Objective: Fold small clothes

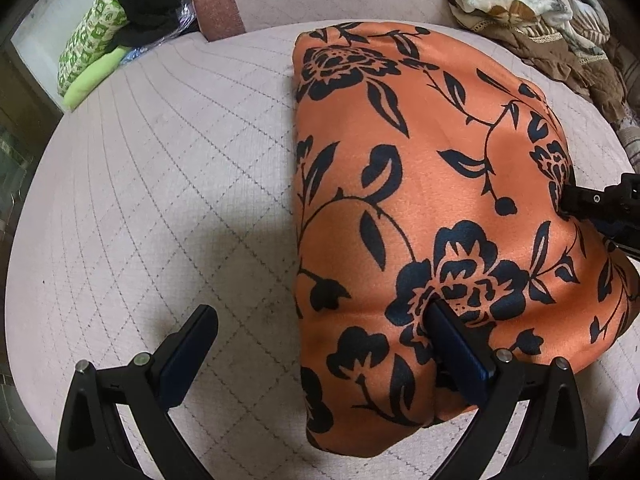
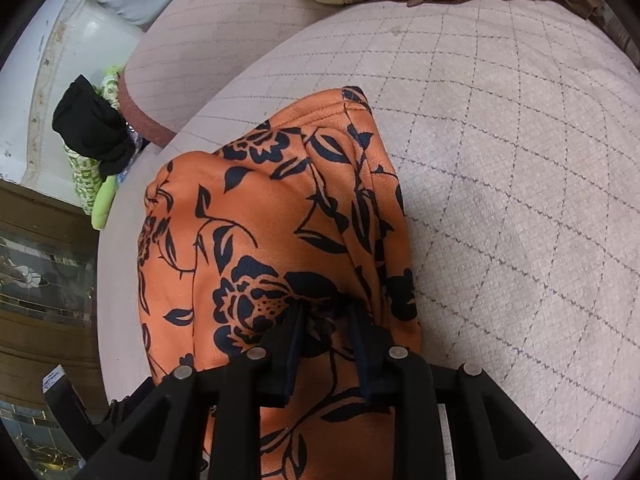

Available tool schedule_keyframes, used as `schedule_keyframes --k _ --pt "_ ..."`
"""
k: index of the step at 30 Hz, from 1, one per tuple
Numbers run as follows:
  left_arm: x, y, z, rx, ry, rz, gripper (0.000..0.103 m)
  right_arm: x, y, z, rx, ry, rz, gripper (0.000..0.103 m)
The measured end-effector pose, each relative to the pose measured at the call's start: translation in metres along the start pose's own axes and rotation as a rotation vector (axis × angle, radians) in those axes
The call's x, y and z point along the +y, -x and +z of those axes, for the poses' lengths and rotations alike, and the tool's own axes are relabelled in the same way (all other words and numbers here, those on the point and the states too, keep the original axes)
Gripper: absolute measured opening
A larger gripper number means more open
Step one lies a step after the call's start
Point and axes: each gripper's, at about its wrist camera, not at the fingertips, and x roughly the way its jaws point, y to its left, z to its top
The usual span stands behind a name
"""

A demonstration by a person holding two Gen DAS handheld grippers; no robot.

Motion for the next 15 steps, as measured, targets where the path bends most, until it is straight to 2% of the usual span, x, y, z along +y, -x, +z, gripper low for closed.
schedule_keyframes --k 3,5,11,15 --pt "-0.003 0.003 -0.004 -0.019 -0.012 -0.003 0.103 -0.001 0.0 -0.002 -0.01 0.002 0.007 0.028" --pt "0.003 0.002 -0.005 -0.024 -0.006 -0.032 0.103 -0.002 0.0 -0.004 -0.02 -0.005 0.018 0.028" --pt "0.027 -0.009 -0.011 -0.016 0.066 -0.202 0.103 0.002 0.002 -0.011 -0.073 0.026 -0.011 0.028" --pt "0.022 -0.006 -0.014 -0.059 0.022 -0.185 0.103 0.001 0.002 -0.013 -0.095 0.019 -0.014 0.028"
